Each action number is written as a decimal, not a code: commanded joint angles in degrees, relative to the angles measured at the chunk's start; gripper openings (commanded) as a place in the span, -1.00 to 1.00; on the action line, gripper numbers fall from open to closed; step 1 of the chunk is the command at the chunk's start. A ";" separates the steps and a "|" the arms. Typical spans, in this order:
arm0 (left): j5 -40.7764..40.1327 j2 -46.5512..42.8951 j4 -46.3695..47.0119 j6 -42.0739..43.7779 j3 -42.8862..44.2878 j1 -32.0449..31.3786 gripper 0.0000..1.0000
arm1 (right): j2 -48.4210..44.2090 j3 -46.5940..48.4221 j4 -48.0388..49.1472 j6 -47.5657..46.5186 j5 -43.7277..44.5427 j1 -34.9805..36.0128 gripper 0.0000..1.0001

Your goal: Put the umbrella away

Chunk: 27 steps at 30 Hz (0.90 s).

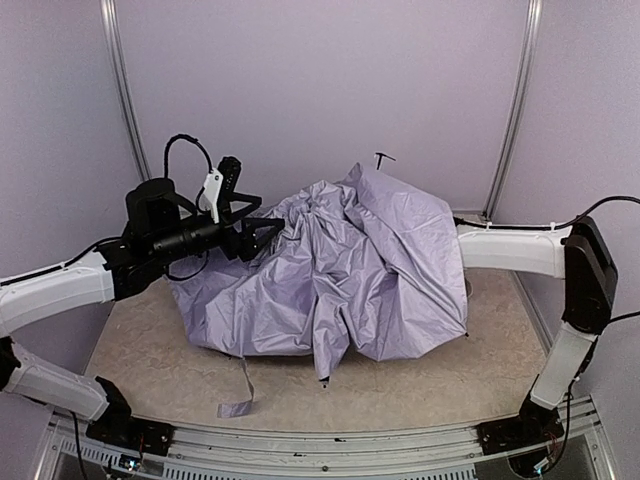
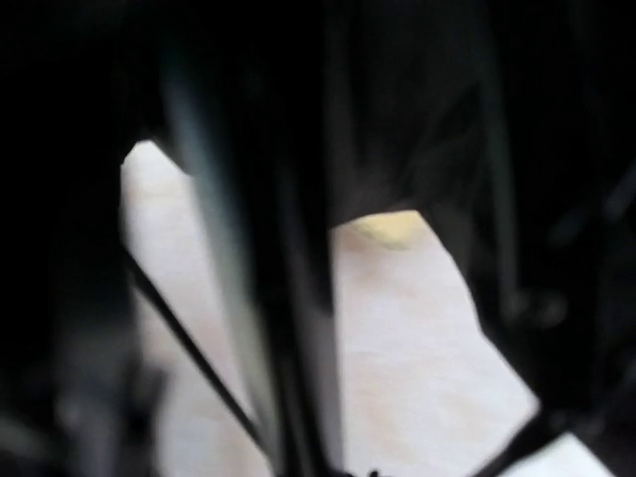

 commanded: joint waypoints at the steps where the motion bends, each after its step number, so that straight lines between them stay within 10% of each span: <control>1: -1.96 -4.85 1.96 -0.87 -1.81 -0.97 0.77 | -4.49 7.31 -9.75 -5.08 11.08 -2.09 -1.00; 14: -13.29 -13.70 4.34 0.91 -10.30 -0.57 0.84 | 6.93 46.15 -49.11 -3.22 49.41 -4.94 -1.00; 23: -14.82 -11.71 1.53 -0.32 -10.06 1.79 0.84 | 3.64 51.30 -25.76 -18.41 73.72 -4.94 -1.00; 27: -12.82 -9.80 0.45 -1.21 -9.59 2.53 0.81 | 3.94 54.22 -23.82 -22.17 67.28 -4.93 -1.00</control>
